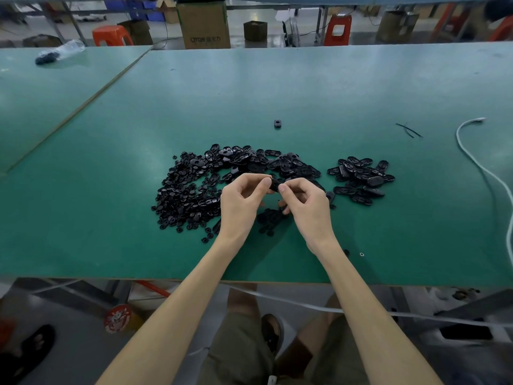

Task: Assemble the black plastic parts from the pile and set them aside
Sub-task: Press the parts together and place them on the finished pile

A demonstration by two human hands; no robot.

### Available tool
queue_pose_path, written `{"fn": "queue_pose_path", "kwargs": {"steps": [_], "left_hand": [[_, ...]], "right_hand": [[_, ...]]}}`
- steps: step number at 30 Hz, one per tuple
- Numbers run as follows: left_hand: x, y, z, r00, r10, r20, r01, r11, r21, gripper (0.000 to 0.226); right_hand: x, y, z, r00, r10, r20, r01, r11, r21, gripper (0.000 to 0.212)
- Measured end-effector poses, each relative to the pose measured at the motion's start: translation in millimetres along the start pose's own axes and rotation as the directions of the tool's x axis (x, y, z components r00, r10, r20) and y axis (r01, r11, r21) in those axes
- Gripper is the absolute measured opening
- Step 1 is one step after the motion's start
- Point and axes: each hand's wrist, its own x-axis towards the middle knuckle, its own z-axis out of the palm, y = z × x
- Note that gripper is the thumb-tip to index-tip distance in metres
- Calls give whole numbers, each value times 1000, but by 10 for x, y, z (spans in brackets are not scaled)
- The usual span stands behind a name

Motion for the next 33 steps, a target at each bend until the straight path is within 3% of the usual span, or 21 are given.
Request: {"fn": "queue_pose_path", "kwargs": {"steps": [33], "left_hand": [[-5, 64, -9, 996, 15, 84, -8, 996, -89, 8]], "right_hand": [[-2, -8, -7, 999, 26, -44, -24, 998, 52, 17]]}}
